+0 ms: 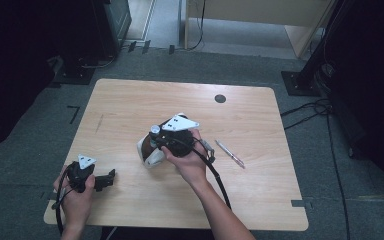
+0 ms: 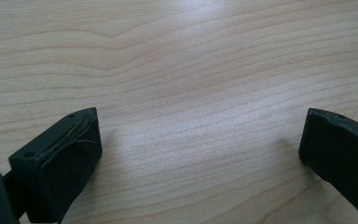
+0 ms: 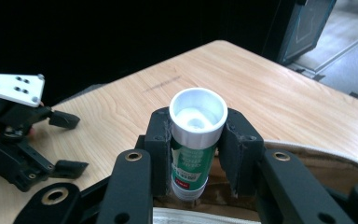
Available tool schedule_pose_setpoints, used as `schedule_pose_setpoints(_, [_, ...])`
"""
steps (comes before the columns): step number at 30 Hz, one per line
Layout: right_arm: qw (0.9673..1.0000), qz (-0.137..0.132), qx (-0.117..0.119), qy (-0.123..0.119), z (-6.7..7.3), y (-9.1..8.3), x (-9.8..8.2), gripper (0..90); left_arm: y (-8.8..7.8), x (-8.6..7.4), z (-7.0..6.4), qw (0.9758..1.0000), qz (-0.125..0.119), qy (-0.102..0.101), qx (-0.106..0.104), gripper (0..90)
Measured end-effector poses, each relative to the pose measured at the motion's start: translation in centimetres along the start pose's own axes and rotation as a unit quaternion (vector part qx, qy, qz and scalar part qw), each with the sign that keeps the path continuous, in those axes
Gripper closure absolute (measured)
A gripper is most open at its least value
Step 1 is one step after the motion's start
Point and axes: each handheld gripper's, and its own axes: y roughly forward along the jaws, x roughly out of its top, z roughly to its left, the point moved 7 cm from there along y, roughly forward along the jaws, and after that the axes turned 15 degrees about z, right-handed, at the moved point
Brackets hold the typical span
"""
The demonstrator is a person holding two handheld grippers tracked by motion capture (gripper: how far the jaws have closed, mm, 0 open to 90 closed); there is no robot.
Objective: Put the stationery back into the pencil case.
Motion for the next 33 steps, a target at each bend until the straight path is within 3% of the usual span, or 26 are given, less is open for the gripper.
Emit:
schedule_pose_setpoints(7, [0.9995,0.028,-0.011,0.003,-0.8,1.4,-0.6,66.6,0.0,0.0,0.0,1.0000,-0.001,0.000,0.000,0.0])
schedule_pose_setpoints(13, [0.9988,0.047,-0.006,0.013,-1.3,2.1,-1.0,66.5,0.0,0.0,0.0,1.0000,-0.001,0.000,0.000,0.0])
schedule_pose_setpoints(22, [0.9973,0.065,-0.013,0.032,-2.2,2.5,-1.4,66.2,0.0,0.0,0.0,1.0000,0.000,0.001,0.000,0.0])
schedule_pose_setpoints(32, [0.9962,0.067,-0.024,0.051,-3.4,2.5,-1.5,65.7,0.0,0.0,0.0,1.0000,-0.001,0.001,-0.001,0.0])
schedule_pose_setpoints(33, [0.9959,0.067,-0.022,0.056,-3.6,2.5,-1.5,70.2,0.0,0.0,0.0,1.0000,-0.001,0.001,-0.001,0.0])
